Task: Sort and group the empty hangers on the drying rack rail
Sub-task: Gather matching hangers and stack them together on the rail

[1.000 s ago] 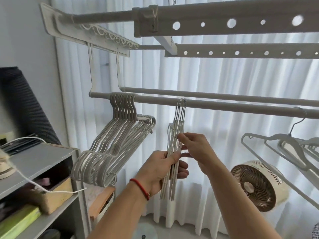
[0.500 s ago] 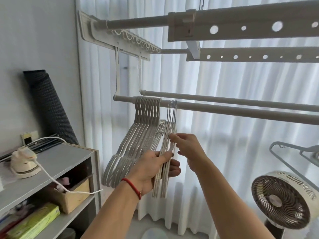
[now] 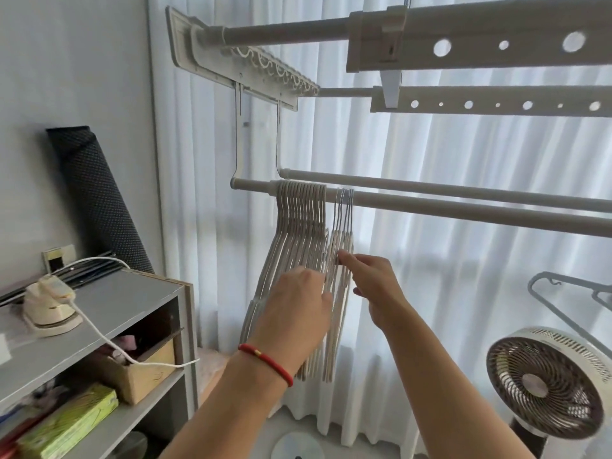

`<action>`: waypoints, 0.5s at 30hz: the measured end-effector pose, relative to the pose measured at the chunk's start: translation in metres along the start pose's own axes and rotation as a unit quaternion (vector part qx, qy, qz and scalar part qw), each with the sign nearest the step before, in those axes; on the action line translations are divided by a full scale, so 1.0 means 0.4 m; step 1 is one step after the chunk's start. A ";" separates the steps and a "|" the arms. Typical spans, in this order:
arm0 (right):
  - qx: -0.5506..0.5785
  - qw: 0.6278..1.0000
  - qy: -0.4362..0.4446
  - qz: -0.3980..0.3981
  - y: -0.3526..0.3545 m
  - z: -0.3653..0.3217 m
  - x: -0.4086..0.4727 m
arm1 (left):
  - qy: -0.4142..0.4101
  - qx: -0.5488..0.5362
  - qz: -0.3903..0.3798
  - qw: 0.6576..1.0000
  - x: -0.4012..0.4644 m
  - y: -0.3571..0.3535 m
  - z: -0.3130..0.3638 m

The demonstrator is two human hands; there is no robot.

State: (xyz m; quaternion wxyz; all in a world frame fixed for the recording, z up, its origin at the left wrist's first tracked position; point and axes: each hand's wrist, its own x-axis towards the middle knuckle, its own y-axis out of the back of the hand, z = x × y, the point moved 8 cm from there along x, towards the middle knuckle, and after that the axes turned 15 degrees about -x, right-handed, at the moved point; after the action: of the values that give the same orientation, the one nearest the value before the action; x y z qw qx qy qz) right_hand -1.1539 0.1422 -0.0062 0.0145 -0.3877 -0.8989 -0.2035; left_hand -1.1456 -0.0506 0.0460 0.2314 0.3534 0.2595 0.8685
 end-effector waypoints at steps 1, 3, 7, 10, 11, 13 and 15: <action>-0.005 1.000 0.003 0.001 0.002 0.000 0.002 | -0.005 0.003 -0.003 1.000 0.005 -0.006 -0.007; -0.014 1.000 0.010 0.009 0.007 -0.002 0.008 | -0.007 0.022 -0.001 1.000 0.010 -0.014 -0.026; -0.028 0.999 0.023 0.009 0.015 -0.011 0.018 | -0.022 0.038 0.022 0.999 0.016 -0.025 -0.049; -0.042 0.999 0.030 0.005 0.011 -0.017 0.020 | -0.019 0.027 0.025 0.999 0.024 -0.022 -0.068; -0.049 0.998 0.033 0.003 0.008 -0.021 0.019 | -0.018 0.021 0.025 0.999 0.026 -0.018 -0.073; -0.055 0.998 0.032 0.000 0.005 -0.024 0.018 | -0.022 0.011 0.033 0.999 0.031 -0.009 -0.086; -0.063 0.998 0.032 0.006 0.006 -0.029 0.019 | -0.030 0.009 0.050 0.998 0.032 0.006 -0.090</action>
State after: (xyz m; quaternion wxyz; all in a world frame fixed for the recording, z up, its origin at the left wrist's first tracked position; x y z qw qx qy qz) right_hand -1.1588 0.1445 0.0067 0.0200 -0.3866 -0.8811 -0.2715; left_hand -1.1807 -0.0553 0.0316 0.1924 0.3936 0.2425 0.8656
